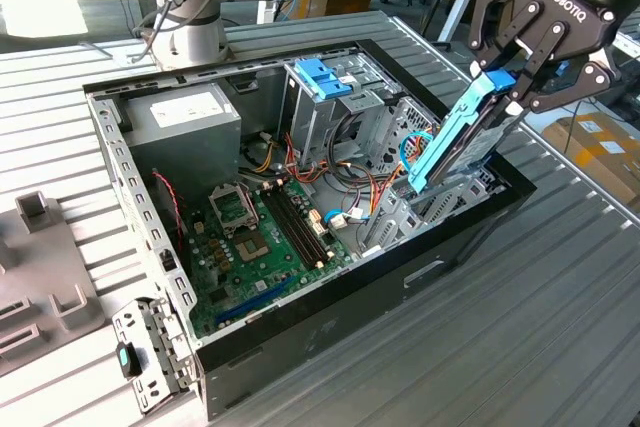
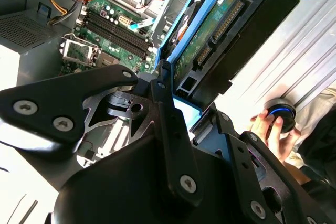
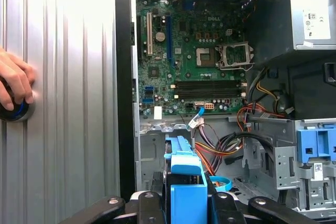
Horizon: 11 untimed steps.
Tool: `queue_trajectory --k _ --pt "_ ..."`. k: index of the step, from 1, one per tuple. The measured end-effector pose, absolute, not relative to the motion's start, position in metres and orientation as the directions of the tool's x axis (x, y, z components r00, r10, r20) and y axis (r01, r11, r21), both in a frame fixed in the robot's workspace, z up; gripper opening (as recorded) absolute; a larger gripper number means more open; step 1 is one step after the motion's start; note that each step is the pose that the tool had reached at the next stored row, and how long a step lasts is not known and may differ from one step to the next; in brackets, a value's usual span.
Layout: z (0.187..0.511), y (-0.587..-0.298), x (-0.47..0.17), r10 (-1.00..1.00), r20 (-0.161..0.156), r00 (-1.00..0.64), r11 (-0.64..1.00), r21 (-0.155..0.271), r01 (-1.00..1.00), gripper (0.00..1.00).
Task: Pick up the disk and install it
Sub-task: 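Insert the disk into the insertion slot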
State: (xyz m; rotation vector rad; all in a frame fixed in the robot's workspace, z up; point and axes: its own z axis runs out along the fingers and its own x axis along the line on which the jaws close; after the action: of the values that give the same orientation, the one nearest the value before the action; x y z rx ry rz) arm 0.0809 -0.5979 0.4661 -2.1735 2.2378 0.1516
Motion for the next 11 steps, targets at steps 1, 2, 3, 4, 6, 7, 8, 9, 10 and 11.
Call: queue_trajectory --k 1,2,3,4,6,7,8,9,10,11 --pt "0.4660 -0.5976 0.0808 -0.996 -0.081 -0.031 0.027 0.057 -0.998 0.37" --pt "0.4659 -0.5973 0.0807 -0.996 -0.081 -0.031 0.027 0.057 -0.998 0.37" --pt "0.4656 -0.5967 0.0805 -0.996 -0.081 -0.031 0.027 0.057 -0.998 0.37" --pt "0.4654 -0.5961 0.0803 -0.996 -0.081 -0.031 0.027 0.057 -0.998 0.37" --pt "0.4649 -0.5950 0.0796 -0.996 -0.081 -0.031 0.027 0.057 -0.998 0.37" --pt "0.4645 -0.5946 0.0793 -0.996 -0.081 -0.031 0.027 0.057 -0.998 0.37" --pt "0.4645 -0.5944 0.0791 -0.996 -0.081 -0.031 0.027 0.057 -0.998 0.37" --pt "0.4643 -0.5942 0.0789 -0.996 -0.081 -0.031 0.027 0.057 -0.998 0.37" --pt "0.4641 -0.5940 0.0787 -0.996 -0.081 -0.031 0.027 0.057 -0.998 0.37" --pt "0.4641 -0.5938 0.0785 -0.996 -0.081 -0.031 0.027 0.057 -0.998 0.37"
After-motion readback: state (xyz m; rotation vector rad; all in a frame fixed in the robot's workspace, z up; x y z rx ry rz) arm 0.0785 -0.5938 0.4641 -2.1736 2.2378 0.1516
